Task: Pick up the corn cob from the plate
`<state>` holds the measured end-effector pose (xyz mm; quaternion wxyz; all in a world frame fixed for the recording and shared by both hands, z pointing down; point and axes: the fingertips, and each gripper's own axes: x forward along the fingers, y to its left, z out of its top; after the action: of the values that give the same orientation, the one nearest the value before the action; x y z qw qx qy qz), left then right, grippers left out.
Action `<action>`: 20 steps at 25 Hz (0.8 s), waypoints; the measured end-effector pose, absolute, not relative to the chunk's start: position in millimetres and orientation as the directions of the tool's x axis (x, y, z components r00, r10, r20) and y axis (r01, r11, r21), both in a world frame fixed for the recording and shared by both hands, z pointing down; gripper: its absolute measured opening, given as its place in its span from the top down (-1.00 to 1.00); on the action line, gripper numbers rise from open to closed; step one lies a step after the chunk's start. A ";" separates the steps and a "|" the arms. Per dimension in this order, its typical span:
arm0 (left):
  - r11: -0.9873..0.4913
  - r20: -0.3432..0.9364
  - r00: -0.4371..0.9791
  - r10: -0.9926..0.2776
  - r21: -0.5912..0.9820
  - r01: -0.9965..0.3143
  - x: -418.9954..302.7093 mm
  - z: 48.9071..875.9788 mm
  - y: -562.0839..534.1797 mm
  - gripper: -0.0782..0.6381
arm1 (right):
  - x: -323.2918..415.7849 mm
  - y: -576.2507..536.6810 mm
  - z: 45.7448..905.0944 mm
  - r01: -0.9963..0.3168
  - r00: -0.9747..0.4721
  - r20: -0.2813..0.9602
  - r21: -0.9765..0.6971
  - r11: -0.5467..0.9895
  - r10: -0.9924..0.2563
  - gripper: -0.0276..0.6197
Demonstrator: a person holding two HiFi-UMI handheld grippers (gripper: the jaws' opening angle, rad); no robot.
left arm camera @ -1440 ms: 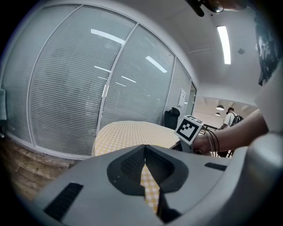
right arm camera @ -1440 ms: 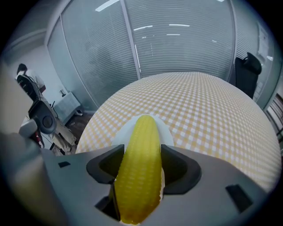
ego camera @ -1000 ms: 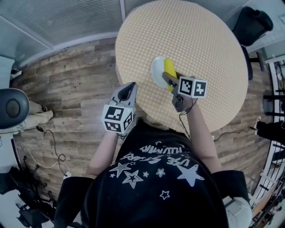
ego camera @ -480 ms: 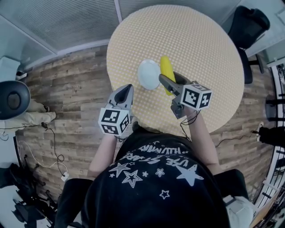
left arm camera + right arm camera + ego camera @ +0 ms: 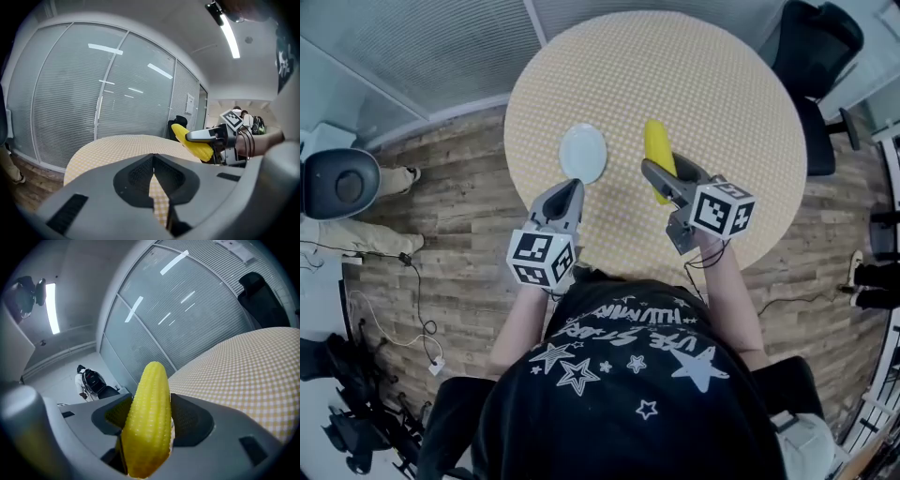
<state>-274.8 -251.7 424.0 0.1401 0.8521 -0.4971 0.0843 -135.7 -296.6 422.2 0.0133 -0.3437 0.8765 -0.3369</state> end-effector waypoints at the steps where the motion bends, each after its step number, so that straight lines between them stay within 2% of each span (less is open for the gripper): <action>1: -0.471 0.286 0.494 -0.821 0.149 -0.869 -263.7 423.8 -248.6 0.76 | -124.3 -293.8 421.6 -0.591 -0.764 0.202 -0.599 0.540 -0.612 0.09; 11: -0.436 0.309 0.437 -0.845 0.074 -0.897 -164.8 418.8 -212.0 0.76 | -18.9 -267.1 410.3 -0.533 -0.803 0.126 -0.589 0.608 -0.582 0.09; 20: -0.217 0.304 0.239 -0.922 0.104 -0.971 -144.5 411.4 -152.1 0.76 | 20.6 -242.1 408.8 -0.411 -0.885 0.102 -0.627 0.662 -0.454 0.09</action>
<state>-144.5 -152.1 411.4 0.1367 0.7751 -0.6106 0.0881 20.6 -242.1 408.8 0.0316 -0.2373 0.9110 -0.3359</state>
